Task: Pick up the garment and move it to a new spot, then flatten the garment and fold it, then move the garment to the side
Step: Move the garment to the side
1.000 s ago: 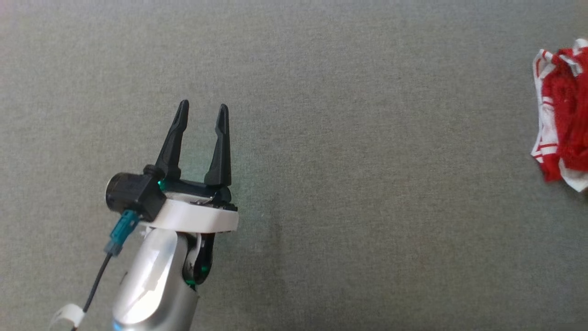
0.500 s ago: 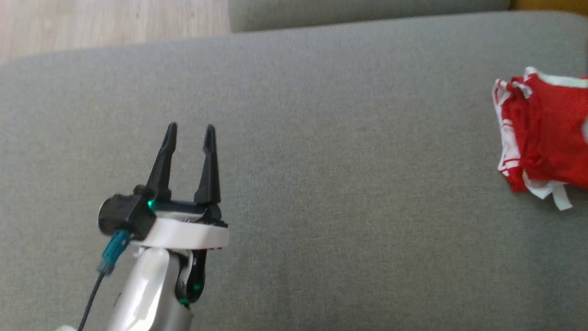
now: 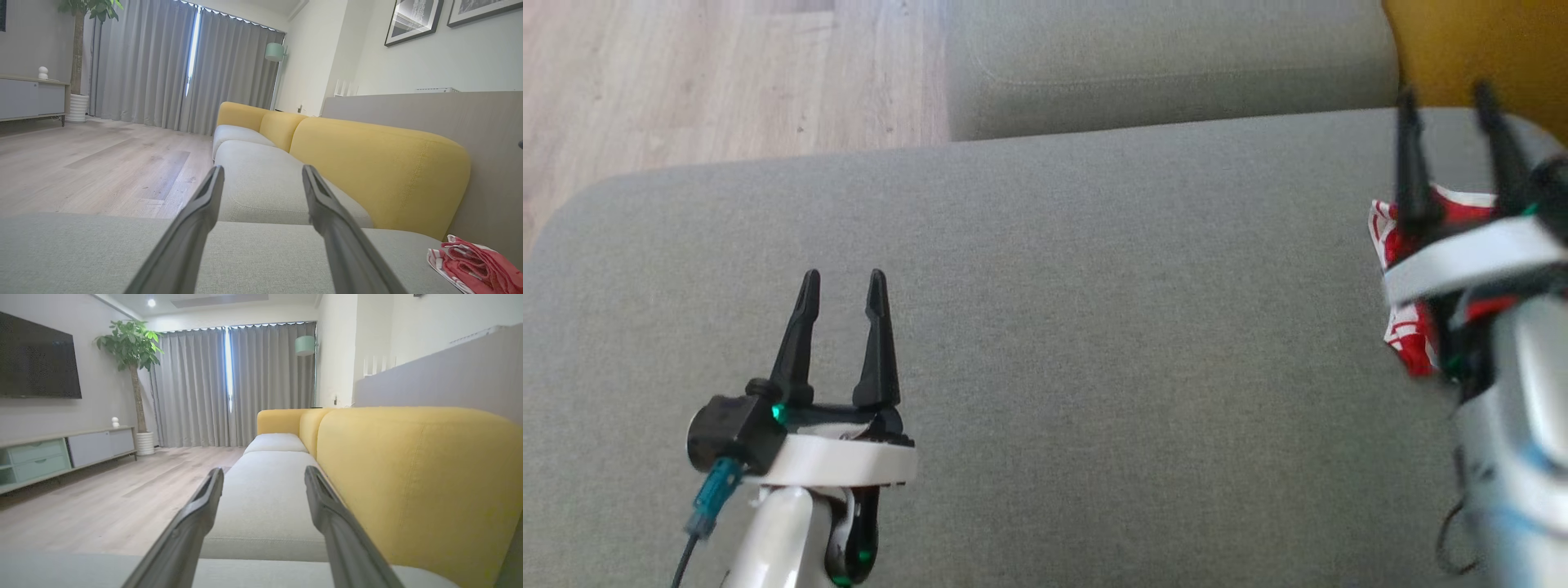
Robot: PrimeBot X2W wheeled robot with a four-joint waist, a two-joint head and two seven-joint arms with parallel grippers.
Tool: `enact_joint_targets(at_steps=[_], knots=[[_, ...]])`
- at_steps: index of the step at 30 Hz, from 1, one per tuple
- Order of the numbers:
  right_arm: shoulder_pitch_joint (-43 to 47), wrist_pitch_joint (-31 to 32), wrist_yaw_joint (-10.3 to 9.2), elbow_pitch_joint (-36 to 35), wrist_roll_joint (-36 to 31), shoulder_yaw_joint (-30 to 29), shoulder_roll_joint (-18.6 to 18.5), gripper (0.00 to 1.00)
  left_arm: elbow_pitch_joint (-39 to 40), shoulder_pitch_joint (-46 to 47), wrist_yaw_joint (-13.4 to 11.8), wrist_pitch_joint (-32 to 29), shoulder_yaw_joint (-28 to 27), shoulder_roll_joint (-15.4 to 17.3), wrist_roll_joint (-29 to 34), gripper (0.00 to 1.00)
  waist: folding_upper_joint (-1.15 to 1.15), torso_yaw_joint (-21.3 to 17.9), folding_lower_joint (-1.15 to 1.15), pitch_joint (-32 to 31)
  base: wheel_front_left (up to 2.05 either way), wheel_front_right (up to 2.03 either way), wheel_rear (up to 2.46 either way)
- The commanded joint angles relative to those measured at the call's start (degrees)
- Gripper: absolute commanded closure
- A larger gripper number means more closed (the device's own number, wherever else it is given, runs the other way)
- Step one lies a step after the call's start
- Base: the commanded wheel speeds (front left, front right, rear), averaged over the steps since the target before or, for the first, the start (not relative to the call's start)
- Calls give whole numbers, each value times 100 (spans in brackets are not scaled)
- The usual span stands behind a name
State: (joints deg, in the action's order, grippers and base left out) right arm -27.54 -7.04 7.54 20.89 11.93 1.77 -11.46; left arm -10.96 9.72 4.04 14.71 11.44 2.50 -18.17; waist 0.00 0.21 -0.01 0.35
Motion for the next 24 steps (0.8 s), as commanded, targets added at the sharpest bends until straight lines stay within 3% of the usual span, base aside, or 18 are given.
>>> enact_joint_targets(at_steps=[1,4,8,16,24], knots=[[55,18,-5,-318,-35,27,169,0,203,129,-31,29,-201,38,-18,0,0,19,1,-33,0,0,0],[530,15,-5,-628,-62,-114,566,0,214,64,-47,29,-201,38,-39,0,0,36,1,-49,0,0,0],[1119,-79,-5,-900,-28,-246,809,0,205,-33,-1,29,-131,38,-198,0,0,39,1,-57,0,0,0],[1892,-438,-5,-776,54,-64,856,0,248,-195,42,29,-157,38,-250,0,0,19,1,-46,0,0,0],[2066,-689,-5,-535,37,66,858,0,165,-285,-32,29,-219,38,-227,0,0,2,1,-29,0,0,0]])
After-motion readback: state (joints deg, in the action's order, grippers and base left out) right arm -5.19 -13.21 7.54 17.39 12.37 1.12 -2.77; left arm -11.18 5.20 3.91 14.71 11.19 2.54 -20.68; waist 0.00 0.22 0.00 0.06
